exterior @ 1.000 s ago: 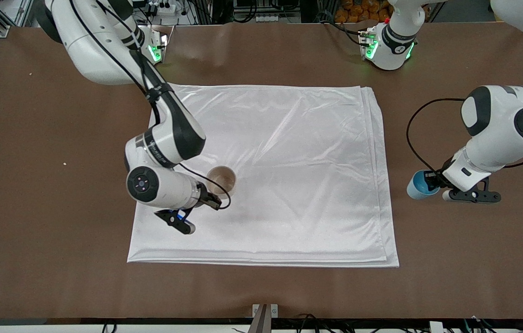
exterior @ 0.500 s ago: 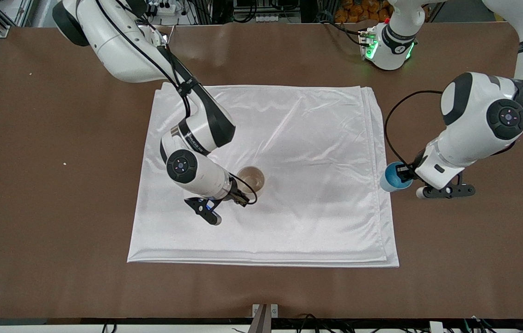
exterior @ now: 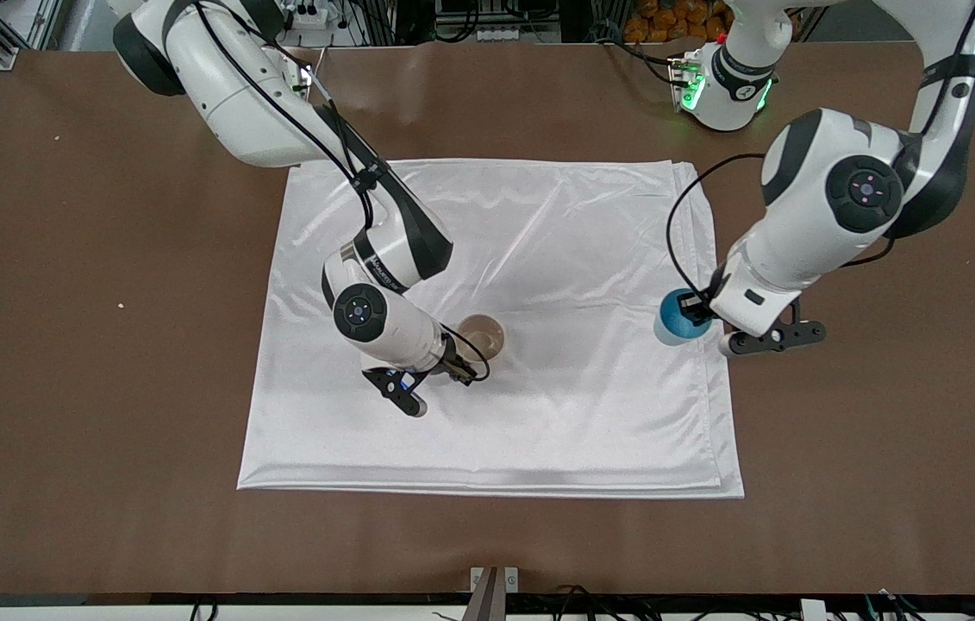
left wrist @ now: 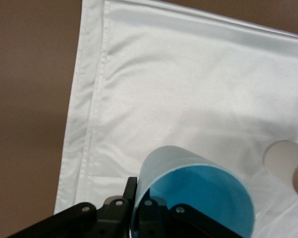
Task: Place blue cup into white mug on cloth
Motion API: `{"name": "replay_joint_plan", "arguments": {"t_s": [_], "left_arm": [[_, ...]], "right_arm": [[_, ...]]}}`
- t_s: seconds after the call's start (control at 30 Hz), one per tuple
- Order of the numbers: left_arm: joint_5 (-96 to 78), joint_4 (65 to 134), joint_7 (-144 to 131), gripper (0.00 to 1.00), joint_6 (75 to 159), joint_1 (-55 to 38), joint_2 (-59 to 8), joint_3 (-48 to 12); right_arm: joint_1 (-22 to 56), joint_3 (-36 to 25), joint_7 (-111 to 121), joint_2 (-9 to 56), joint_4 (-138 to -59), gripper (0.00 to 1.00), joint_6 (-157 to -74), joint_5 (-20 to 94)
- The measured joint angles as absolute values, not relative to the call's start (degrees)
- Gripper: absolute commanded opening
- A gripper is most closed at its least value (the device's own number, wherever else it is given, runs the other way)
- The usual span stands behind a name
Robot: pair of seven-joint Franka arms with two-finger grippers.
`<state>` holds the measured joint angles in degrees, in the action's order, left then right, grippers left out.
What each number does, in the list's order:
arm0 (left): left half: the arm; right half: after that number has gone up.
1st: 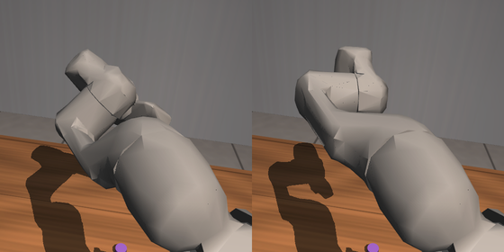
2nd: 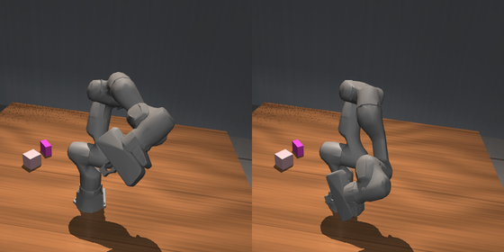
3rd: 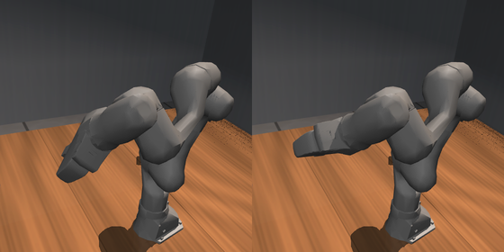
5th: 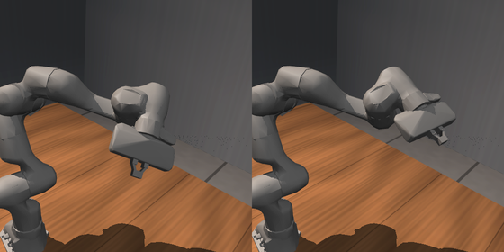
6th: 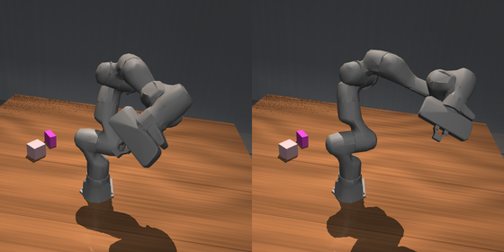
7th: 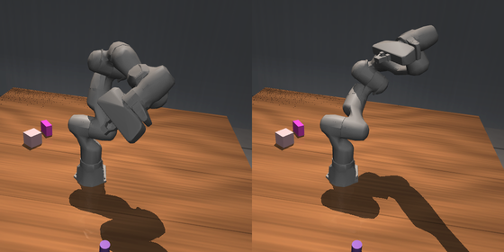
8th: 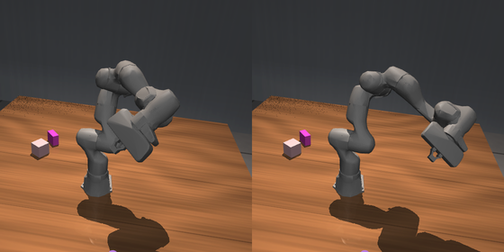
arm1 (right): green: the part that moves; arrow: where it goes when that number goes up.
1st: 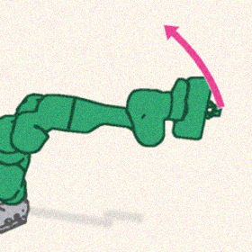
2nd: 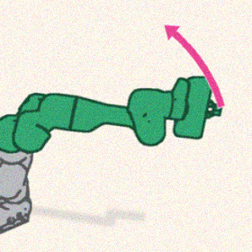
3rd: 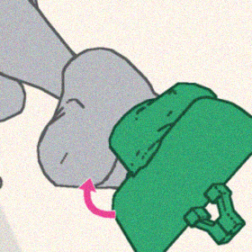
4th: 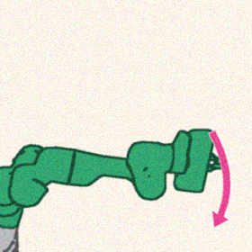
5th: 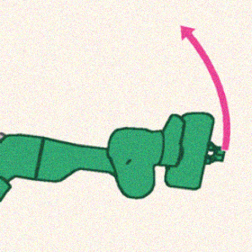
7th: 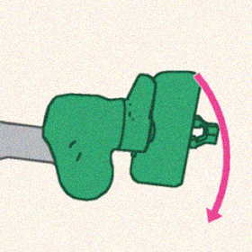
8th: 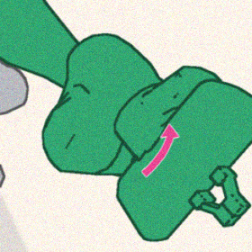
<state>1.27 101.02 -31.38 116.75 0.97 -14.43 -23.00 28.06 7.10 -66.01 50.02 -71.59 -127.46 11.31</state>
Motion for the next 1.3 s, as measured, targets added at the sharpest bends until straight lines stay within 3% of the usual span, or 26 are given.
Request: {"name": "replay_joint_plan", "arguments": {"t_s": [0.23, 0.47, 0.5, 0.6, 0.73, 0.93, 1.3], "left_arm": [[1.27, 98.15, -39.36, 0.00, 116.00, -5.54, -15.52, -23.19], [1.26, 96.37, -42.05, 0.00, 115.76, -8.74, -17.47, -23.18], [1.26, 96.09, -42.58, 0.00, 115.76, -9.07, -17.76, -23.18], [1.26, 95.33, -44.04, 0.00, 115.76, -9.76, -18.61, -23.18], [1.26, 94.69, -45.23, 0.00, 115.76, -10.31, -19.51, -23.17], [1.26, 93.73, -49.16, 0.00, 115.76, -12.25, -20.95, -23.18], [1.35, 90.50, -52.20, 0.00, 117.55, -16.77, -24.88, -22.99]], "right_arm": [[28.29, 7.10, -66.04, 50.48, -71.89, 0.00, -128.43, 11.34], [28.54, 7.10, -66.05, 51.04, -72.02, 0.34, -129.25, 11.36], [28.54, 7.09, -66.05, 51.04, -72.02, 0.41, -129.25, 11.37], [28.54, 7.07, -66.10, 51.04, -72.02, 0.75, -129.25, 11.40], [28.46, 6.92, -66.16, 51.04, -72.01, 0.98, -129.25, 11.41], [27.75, 6.52, -66.14, 50.78, -71.56, 1.00, -127.42, 11.40], [19.87, 5.32, -56.85, 48.15, -70.98, 1.00, -114.15, 9.59]]}}
